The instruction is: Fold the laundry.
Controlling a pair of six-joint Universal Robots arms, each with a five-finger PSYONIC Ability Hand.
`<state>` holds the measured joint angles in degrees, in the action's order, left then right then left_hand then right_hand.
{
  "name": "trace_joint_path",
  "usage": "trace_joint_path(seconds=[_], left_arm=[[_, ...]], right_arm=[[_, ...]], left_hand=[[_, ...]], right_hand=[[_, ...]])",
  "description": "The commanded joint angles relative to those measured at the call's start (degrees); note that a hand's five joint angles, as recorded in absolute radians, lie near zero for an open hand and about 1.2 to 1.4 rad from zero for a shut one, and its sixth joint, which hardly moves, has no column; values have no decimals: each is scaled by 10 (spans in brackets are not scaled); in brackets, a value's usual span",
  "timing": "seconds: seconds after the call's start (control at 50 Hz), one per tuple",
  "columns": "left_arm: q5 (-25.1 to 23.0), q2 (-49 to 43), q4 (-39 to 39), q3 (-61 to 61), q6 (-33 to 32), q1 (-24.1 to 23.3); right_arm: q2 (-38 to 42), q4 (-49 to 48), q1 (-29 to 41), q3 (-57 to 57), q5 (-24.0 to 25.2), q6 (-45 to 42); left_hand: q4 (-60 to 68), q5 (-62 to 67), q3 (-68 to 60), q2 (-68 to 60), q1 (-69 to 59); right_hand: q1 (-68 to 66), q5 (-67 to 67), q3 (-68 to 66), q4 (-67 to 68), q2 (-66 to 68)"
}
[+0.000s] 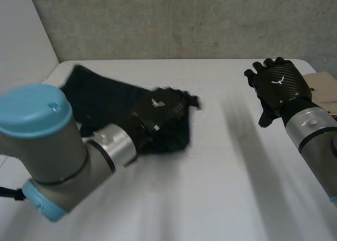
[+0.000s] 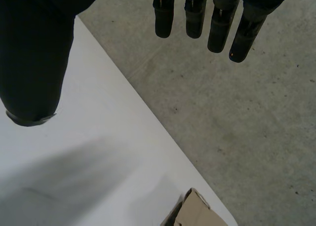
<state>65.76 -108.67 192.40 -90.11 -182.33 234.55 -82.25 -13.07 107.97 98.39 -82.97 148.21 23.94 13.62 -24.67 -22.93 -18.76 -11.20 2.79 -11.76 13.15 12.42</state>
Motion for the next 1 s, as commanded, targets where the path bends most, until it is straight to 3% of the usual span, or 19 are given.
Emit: trace_joint_path(seconds=[0.02, 0.1, 0.22, 0.28, 0.42, 0.58, 0.68, 0.82, 1.0], left_arm=[[-32, -8, -4, 16, -8, 41], [43, -2, -32, 37, -9, 107], [123, 6, -68, 41, -39, 130], [147, 17, -69, 38, -85, 149], [152, -5, -68, 49, -168, 216], [150, -91, -125, 90, -189, 236], [148, -93, -135, 86, -184, 257], [148, -74, -135, 67, -182, 266], [148, -25, -132, 39, -158, 269]], right_arm=[[4, 25, -5, 1, 7, 2], [6, 42, -1, 0, 8, 2], [17, 76, 15, -4, 23, 2], [31, 103, 44, -15, 47, 5], [82, 124, 80, -43, 60, 22], [103, 123, 96, -41, 54, 22], [101, 121, 98, -38, 52, 31], [107, 119, 125, -57, 58, 176], [202, 124, 168, -155, 52, 318]], left_hand=[[-139, -136, 147, 129, 88], [-139, -136, 147, 129, 88], [-139, -136, 147, 129, 88], [-139, -136, 147, 129, 88], [-139, -136, 147, 129, 88], [-115, -112, 123, 105, 64], [-115, -112, 123, 105, 64], [-119, -116, 126, 109, 67], [-124, -121, 131, 114, 72]], right_hand=[[12, -28, 18, -32, -24], [12, -28, 18, -32, -24], [12, -28, 18, -32, -24], [12, -28, 18, -32, -24], [12, -28, 18, -32, -24], [12, -28, 18, -32, -24], [12, -28, 18, -32, -24], [12, -28, 18, -32, -24], [12, -28, 18, -32, -24]])
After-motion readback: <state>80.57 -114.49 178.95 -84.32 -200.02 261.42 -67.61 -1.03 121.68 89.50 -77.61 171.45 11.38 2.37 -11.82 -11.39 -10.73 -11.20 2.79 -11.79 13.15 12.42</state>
